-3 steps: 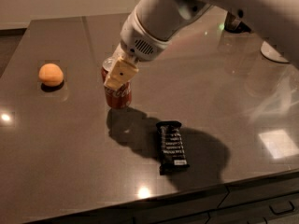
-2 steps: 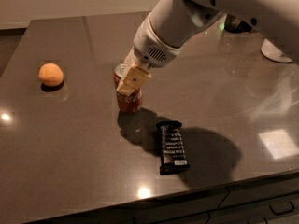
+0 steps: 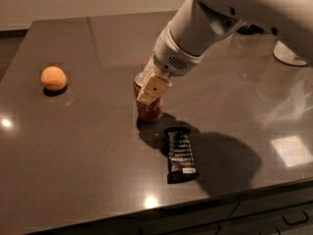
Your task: Move coke can near rxbar chocolate
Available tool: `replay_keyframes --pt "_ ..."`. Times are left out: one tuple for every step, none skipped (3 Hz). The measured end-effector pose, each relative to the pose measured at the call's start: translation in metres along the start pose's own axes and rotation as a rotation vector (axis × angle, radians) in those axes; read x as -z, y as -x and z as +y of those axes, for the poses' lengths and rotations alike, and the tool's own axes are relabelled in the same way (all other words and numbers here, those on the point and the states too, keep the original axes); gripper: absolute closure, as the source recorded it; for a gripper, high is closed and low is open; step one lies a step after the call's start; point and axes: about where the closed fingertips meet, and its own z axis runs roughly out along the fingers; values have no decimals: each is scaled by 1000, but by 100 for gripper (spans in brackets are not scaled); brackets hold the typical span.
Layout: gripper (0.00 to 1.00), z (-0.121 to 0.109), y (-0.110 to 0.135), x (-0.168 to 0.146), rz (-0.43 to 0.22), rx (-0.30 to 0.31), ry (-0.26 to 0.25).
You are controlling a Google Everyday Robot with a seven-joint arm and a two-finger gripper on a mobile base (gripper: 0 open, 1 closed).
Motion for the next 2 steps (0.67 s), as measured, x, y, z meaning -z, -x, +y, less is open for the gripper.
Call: replay_keyframes --pt "34 -1 -20 1 26 -26 2" --pt "10 -1 -34 0 42 -50 1"
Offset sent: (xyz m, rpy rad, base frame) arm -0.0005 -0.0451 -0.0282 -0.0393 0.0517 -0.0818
